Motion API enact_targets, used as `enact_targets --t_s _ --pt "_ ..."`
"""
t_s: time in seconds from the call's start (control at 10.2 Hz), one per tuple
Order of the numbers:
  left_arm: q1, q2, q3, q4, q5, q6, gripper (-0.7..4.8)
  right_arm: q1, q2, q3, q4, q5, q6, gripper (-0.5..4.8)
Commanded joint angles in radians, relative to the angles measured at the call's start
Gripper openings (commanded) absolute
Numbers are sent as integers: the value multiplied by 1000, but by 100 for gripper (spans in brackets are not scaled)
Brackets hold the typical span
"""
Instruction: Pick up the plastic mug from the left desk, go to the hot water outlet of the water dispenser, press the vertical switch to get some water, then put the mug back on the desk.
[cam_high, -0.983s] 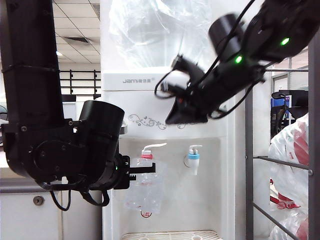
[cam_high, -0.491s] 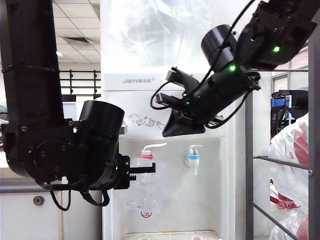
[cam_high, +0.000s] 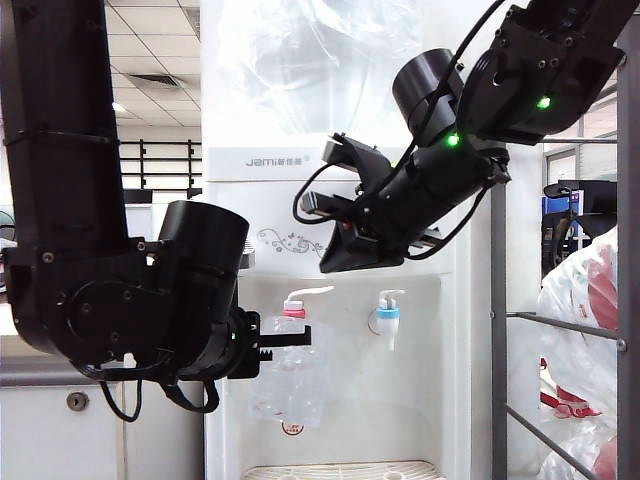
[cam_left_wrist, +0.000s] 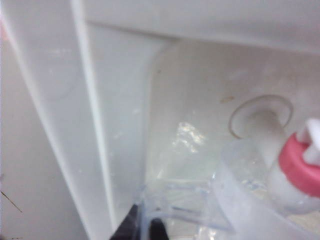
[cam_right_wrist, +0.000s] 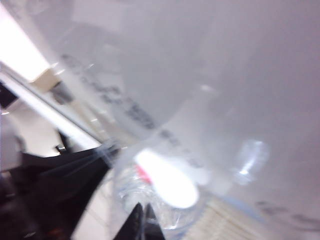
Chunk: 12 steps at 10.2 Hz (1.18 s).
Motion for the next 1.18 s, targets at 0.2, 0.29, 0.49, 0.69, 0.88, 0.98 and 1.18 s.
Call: enact_targets --t_s 0.2,0.29,0.49,0.69,0.88,0.98,1.18 --pt "2 -12 6 60 -5 -11 -5 8 25 6 43 25 -93 -1" --pt "2 -12 6 60 -5 -11 -5 8 30 10 42 29 -97 -1" --pt "2 -12 6 60 -5 -11 -5 11 32 13 57 36 -140 -1" --pt "2 -12 6 60 -5 -11 -5 16 32 13 99 76 -186 -1" --pt "2 -12 6 60 -5 -11 -5 16 38 19 111 80 -227 -1" --pt "2 -12 6 60 -5 -11 -5 16 40 20 111 82 -244 -1" --pt "2 -12 6 60 -5 -11 -5 16 56 24 110 82 -282 -1"
